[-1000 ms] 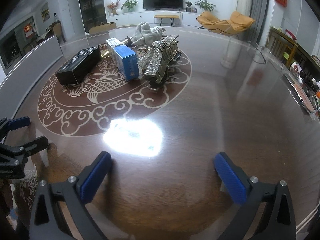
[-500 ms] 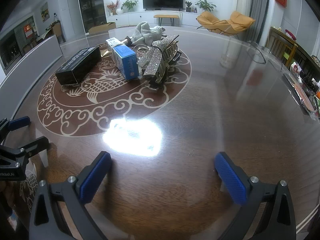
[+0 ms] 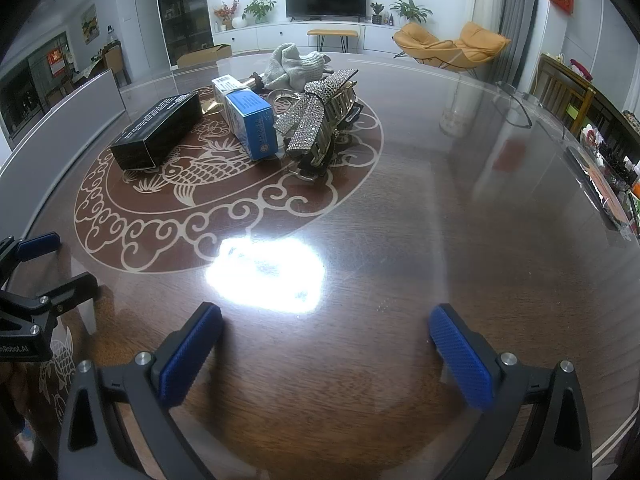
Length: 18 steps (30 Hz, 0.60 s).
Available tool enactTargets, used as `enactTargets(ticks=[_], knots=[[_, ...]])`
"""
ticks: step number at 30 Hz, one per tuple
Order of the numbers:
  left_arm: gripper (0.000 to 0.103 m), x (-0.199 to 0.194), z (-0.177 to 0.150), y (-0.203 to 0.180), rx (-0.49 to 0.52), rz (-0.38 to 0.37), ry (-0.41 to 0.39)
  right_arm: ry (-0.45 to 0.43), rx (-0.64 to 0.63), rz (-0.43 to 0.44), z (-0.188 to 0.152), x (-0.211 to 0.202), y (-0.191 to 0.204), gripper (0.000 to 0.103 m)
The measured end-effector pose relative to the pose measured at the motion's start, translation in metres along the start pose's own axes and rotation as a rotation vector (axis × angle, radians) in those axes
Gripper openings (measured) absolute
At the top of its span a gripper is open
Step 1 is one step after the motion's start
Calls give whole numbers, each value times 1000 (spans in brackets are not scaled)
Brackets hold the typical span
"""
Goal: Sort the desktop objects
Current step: 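Move both open tools back over the table toward the black soap box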
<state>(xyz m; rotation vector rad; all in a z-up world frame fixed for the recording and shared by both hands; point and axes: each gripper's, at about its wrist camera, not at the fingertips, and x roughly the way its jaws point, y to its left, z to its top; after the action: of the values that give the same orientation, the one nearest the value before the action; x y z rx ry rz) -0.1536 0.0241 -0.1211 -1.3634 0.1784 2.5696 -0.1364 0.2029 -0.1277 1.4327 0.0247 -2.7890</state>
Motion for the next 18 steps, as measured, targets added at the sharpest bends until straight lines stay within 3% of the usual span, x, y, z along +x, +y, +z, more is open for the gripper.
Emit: enactTargets(ticks=[6, 8, 12, 18], knots=[[103, 0, 6, 2, 7, -15, 59, 0, -1, 0, 0, 0, 0, 103], [103, -6, 11, 9, -19, -46, 44, 0, -1, 1, 0, 0, 0, 103], [103, -22, 37, 22, -59, -86, 0, 0, -1, 1, 0, 0, 0, 103], [103, -26, 78, 42, -102, -107, 10, 1, -1, 1, 0, 0, 0, 103]])
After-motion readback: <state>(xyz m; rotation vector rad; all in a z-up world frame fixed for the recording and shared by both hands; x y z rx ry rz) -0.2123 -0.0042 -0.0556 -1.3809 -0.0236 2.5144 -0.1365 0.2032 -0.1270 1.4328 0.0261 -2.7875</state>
